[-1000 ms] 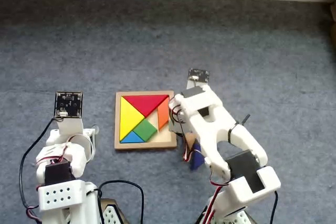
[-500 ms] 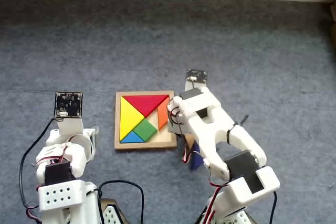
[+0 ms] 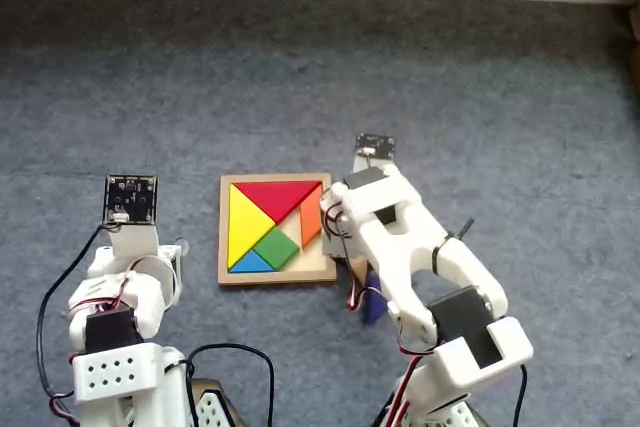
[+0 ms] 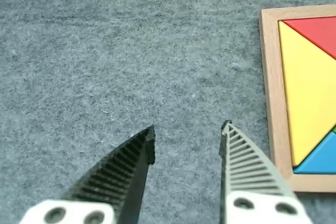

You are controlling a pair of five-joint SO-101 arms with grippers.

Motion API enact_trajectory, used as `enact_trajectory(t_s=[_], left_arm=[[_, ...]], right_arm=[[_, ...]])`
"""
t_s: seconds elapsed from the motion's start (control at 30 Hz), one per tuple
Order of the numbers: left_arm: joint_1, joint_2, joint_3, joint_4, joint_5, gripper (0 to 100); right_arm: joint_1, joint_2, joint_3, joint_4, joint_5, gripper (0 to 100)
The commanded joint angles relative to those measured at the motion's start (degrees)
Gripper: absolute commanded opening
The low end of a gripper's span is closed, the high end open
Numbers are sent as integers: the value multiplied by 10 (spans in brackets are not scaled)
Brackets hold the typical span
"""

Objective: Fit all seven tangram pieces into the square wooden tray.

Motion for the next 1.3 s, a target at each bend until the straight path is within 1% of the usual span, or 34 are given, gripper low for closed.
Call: enact_trajectory(t_s=[0.0,0.23,0.5,0.67,0.83,0.97,1.03,1.27], left_arm=[[-6,-7,-2,-10,-5,207],[-6,-7,-2,-10,-5,207],[-6,-7,-2,-10,-5,207],[-6,-7,-2,-10,-5,207],[-6,-7,-2,-10,-5,207],[-6,-7,-2,-10,-5,207],[-6,-7,-2,-10,-5,207],[-6,-7,-2,-10,-5,207]], right_arm=[[-10,-36,-39,28,56,48],[-17,-115,-52,22,136,48],[-65,-116,-49,-66,224,48],[-107,-106,-51,-127,229,49],[-125,-23,-69,-133,226,49],[-123,36,-124,-129,226,51],[-122,52,-144,-109,226,53],[-122,64,-198,-48,225,53]])
